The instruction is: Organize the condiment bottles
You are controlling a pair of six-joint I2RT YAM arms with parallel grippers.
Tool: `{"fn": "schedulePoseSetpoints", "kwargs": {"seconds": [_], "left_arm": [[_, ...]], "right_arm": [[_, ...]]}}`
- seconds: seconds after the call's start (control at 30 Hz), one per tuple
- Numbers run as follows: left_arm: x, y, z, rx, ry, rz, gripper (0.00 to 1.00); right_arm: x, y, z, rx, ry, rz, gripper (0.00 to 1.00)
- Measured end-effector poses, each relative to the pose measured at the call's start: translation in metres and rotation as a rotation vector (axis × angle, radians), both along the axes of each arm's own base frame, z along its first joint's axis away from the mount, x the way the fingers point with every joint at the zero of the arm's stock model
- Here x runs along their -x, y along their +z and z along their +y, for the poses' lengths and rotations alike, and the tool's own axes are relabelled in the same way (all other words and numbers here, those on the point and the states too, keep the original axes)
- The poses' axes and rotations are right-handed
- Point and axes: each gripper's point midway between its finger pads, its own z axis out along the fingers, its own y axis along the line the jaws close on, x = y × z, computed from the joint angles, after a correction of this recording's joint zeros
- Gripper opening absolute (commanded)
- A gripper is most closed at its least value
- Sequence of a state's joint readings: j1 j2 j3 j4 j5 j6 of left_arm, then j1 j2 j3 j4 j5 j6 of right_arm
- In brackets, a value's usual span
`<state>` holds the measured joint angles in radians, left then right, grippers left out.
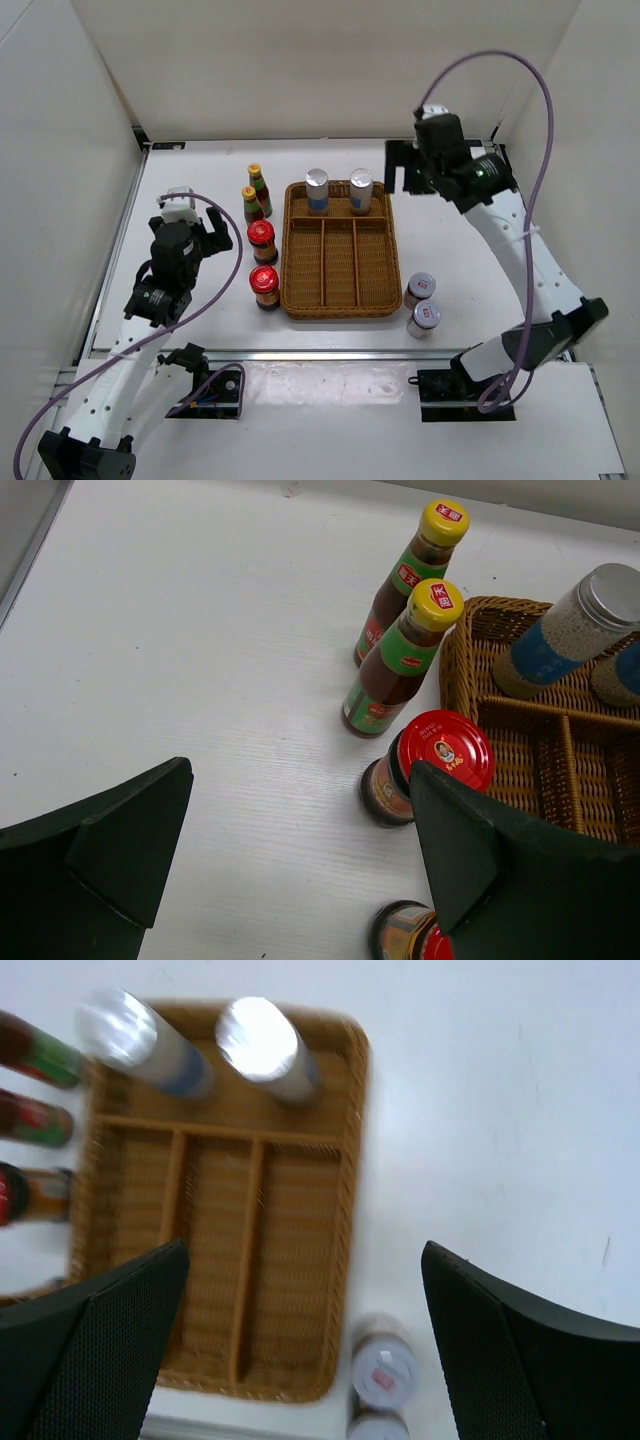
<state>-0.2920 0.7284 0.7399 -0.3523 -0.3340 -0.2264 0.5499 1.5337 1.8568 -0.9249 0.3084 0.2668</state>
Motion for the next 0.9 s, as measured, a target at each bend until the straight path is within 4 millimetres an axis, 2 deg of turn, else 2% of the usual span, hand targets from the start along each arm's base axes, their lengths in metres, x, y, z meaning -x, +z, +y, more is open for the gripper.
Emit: {"fn": "schedulePoseSetpoints", "kwargs": {"seconds": [0.07,0.13,0.2,0.27,0.3,0.4,0.6,0.77,0.9], "left_arm": [[0.0,0.001,0.0,0.001,0.0,-0.003,1.0],[0.0,0.001,0.0,0.001,0.001,-0.004,1.0],[0.0,0.001,0.0,0.001,0.001,-0.003,1.0],[0.0,0.001,0.0,0.001,0.001,-0.004,1.0],[0.0,0.001,0.0,0.001,0.001,-0.004,1.0],[0.0,0.001,0.0,0.001,0.001,-0.003,1.0],[0.0,0.001,0.0,0.001,0.001,-0.003,1.0],[0.0,0.001,0.0,0.001,0.001,-0.004,1.0],[0.0,0.001,0.0,0.001,0.001,-0.003,1.0]], "right_arm": [[0.018,-0.033,-0.025,-0.002,-0.065,0.093,1.0],[0.036,-0.083,-0.039,0.013,-0.113,0.215,1.0],[0.061,-0.147,-0.049,0.066,-0.153,0.39,1.0],[0.089,-0.195,-0.061,0.126,-0.192,0.541,1.0],[0.101,-0.209,-0.066,0.145,-0.212,0.595,1.0],[0.116,-0.222,-0.074,0.145,-0.264,0.645,1.0],[0.105,-0.217,-0.082,0.032,-0.336,0.609,1.0],[0.107,-0.237,-0.085,-0.016,-0.358,0.656,1.0],[0.114,-0.254,-0.086,-0.039,-0.373,0.709,0.94]]}}
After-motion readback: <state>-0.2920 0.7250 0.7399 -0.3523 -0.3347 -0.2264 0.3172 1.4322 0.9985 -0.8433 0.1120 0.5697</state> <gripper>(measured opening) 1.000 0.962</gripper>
